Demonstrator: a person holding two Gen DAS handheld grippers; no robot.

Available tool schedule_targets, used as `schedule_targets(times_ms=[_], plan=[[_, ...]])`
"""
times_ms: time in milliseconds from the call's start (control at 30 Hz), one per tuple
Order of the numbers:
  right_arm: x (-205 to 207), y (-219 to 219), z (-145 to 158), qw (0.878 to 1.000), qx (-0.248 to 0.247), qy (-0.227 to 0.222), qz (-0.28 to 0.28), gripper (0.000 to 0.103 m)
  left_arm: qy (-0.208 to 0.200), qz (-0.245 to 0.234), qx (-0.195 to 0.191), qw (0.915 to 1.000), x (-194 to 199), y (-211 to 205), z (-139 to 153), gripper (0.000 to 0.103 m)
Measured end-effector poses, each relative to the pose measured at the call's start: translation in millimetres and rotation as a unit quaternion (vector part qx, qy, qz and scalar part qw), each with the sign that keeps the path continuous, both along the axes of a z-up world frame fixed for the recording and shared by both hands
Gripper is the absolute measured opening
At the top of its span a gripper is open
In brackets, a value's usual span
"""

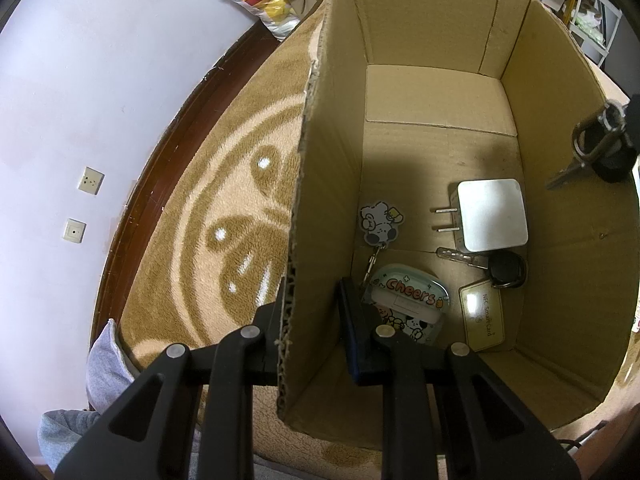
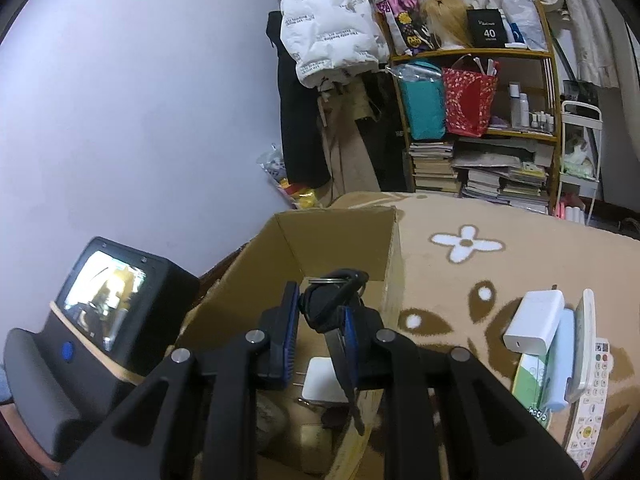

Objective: Organize rigid objects
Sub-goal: 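Carry the car keys into the box with the right gripper and release, then move the right gripper to the white charger and grasp it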

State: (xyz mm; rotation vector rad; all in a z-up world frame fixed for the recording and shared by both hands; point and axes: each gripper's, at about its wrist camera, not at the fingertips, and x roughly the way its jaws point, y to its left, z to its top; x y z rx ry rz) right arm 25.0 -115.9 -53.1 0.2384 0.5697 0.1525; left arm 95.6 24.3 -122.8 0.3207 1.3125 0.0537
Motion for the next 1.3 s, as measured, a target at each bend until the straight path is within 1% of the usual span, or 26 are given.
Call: schedule_targets(times_ms=[133,233,333,500,567,633,667,700,733,767,800,833,867,933,1033,1200,1300], plan=[[2.9,4.0,-4.2,1.0,-0.011,0.008,0.006,0.022,0.0,0.0,0.002,1.0,0.2,0.5,-1.1,0.021],[4.1,7.3,-6.0,0.999,-0.028,0.013,0.014,0.023,0.0,0.001,0.0,1.0,0.2,1.2,-1.4,0.021],[5.3,5.8,-7.2,0.999,-0.026,0.017,0.015,0.023,-0.001,0.0,0.001,1.0,-0.4,1.4,-0.7,0.021],[5.4,3.9,-1.7,1.0,-0.025,0.005,0.011,0.025,-0.002,0.0,0.001,1.0,-0.4,1.7,-0.8,0.021],[4.1,1.2,2.1,1.0,-0.024,-0.002,0.006,0.028,-0.002,0.0,0.001,1.0,-0.7,1.5,-0.8,0.021],[3.0,-2.9,4.3,1.0,-0.022,-0.005,-0.001,0.041,-0.002,-0.001,0.001,1.0,-0.9,1.3,-0.6,0.021],[2.7,-5.8,5.1,1.0,-0.022,-0.007,-0.006,0.043,-0.002,-0.001,0.002,1.0,-0.9,1.2,-0.6,0.021],[2.5,-10.5,5.9,1.0,-0.023,-0.009,-0.014,0.047,-0.002,-0.001,0.002,1.0,-0.9,1.0,-0.4,0.021],[2.8,-13.2,6.4,0.999,-0.024,-0.009,-0.019,0.055,-0.002,-0.002,0.003,1.0,-1.0,0.8,-0.3,0.021],[4.1,-18.2,7.1,0.999,-0.025,-0.009,-0.027,0.06,-0.002,-0.002,0.003,1.0,-1.1,0.7,-0.5,0.021],[5.0,-24.4,7.2,0.999,-0.024,-0.007,-0.037,0.07,-0.002,-0.002,0.003,1.0,-1.1,0.7,-0.6,0.021],[5.9,-31.6,6.8,0.998,-0.022,-0.005,-0.05,0.078,-0.002,-0.002,0.003,1.0,-1.1,0.7,-0.5,0.021],[6.5,-36.6,7.1,0.998,-0.021,-0.004,-0.057,0.081,-0.002,-0.002,0.003,1.0,-1.2,0.6,-0.5,0.021],[7.7,-49.1,6.0,0.997,-0.023,-0.002,-0.078,0.091,-0.002,-0.002,0.003,1.0,-1.2,0.7,-0.5,0.021],[12.6,-68.8,1.2,0.994,-0.033,0.007,-0.105,0.092,-0.002,-0.003,0.005,1.0,-1.3,0.0,-0.8,0.021],[20.6,-94.4,-12.9,0.99,-0.016,0.033,-0.134,0.092,-0.003,-0.003,0.006,1.0,-1.3,-0.3,-0.2,0.022],[22.9,-101.5,-21.3,0.989,-0.016,0.043,-0.143,0.092,-0.003,-0.003,0.006,1.0,-1.3,-0.5,0.0,0.022]])
